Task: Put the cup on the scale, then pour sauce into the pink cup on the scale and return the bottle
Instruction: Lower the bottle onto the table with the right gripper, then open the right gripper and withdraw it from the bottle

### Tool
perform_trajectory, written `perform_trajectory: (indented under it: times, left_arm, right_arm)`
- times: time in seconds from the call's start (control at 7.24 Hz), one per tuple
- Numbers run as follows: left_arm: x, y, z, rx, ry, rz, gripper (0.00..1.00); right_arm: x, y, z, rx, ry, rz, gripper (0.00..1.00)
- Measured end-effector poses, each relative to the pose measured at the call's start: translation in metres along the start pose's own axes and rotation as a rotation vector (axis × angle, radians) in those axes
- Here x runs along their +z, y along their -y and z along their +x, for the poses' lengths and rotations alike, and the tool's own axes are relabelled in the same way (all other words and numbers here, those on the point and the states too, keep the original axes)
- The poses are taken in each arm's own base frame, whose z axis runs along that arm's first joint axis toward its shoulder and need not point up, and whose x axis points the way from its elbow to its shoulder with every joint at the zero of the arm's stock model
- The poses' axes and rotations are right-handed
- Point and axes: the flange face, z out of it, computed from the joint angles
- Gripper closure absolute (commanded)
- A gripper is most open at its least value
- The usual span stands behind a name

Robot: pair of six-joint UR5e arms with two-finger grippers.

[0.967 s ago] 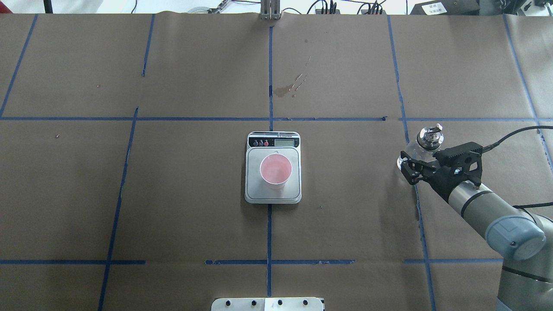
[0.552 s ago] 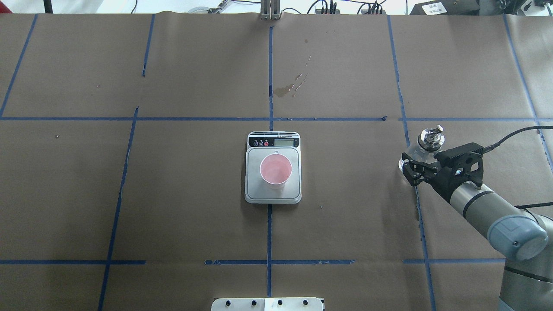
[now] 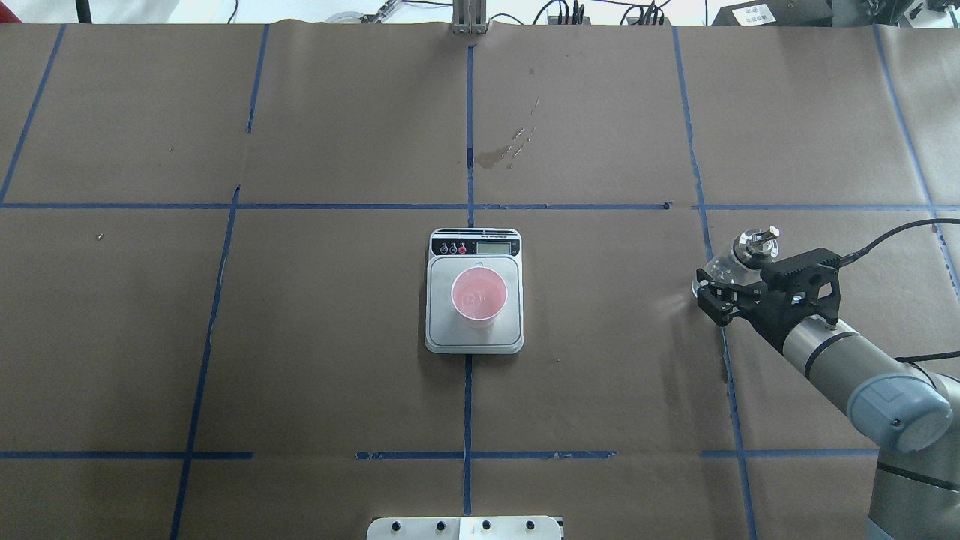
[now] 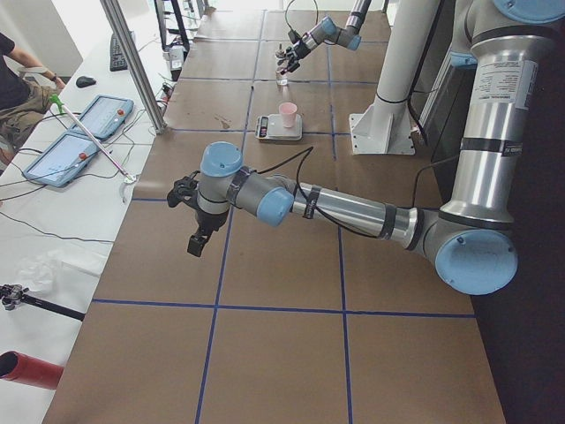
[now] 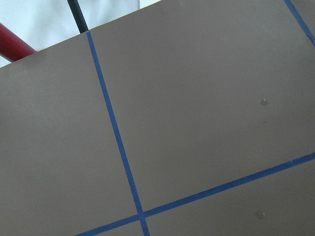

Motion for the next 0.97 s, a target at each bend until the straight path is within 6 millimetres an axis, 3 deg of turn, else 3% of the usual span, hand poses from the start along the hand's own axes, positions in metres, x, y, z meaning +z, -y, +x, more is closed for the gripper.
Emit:
perform_trajectory:
  times: [0.41,0.83,0.97]
  left_arm:
    - [0.000,0.003,0.000,0.002,0.000,0.002,0.00]
    - [-0.001,0.001,0.000,0.000,-0.001,0.002,0.00]
    - [0.000,-0.001,0.000,-0.001,-0.001,-0.001,0.00]
  right_arm:
    - [-0.004,0.000,-0.002,0.003,0.027,-0.032,0.00]
    - [-0.024,-0.028,0.038,-0.039,0.020,-0.165,0.00]
    - [-0.038,-0.027,0.043,-0.040,0.036,-0.213,0.00]
